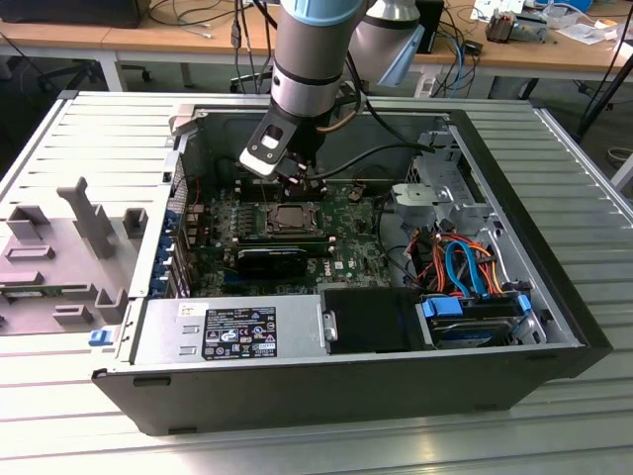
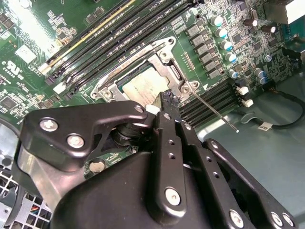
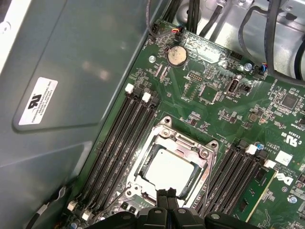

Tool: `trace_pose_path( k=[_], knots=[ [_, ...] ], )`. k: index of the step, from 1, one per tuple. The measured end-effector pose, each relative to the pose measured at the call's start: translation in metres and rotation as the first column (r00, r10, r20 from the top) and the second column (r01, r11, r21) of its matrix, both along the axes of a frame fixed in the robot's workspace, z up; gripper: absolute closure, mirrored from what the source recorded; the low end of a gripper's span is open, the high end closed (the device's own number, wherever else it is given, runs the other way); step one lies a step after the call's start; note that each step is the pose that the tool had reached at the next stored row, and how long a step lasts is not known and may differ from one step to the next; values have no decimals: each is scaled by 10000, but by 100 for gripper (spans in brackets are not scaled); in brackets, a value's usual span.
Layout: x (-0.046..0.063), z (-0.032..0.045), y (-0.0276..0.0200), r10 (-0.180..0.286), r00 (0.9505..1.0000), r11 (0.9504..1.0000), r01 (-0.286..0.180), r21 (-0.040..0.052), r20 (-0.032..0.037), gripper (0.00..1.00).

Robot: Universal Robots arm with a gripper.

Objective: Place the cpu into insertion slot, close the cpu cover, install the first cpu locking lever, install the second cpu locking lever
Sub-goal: 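Install the first cpu locking lever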

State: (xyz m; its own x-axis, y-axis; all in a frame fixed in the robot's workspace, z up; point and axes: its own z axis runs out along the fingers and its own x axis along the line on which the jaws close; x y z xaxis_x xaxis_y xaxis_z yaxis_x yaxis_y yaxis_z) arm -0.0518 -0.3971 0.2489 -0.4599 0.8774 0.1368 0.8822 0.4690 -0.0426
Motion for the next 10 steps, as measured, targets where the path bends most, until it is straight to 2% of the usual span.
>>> trace_pose_path(
  k=[10],
  knots=[
    [0,0,0,117,9999,9999,-117,0,0,89]
  ],
)
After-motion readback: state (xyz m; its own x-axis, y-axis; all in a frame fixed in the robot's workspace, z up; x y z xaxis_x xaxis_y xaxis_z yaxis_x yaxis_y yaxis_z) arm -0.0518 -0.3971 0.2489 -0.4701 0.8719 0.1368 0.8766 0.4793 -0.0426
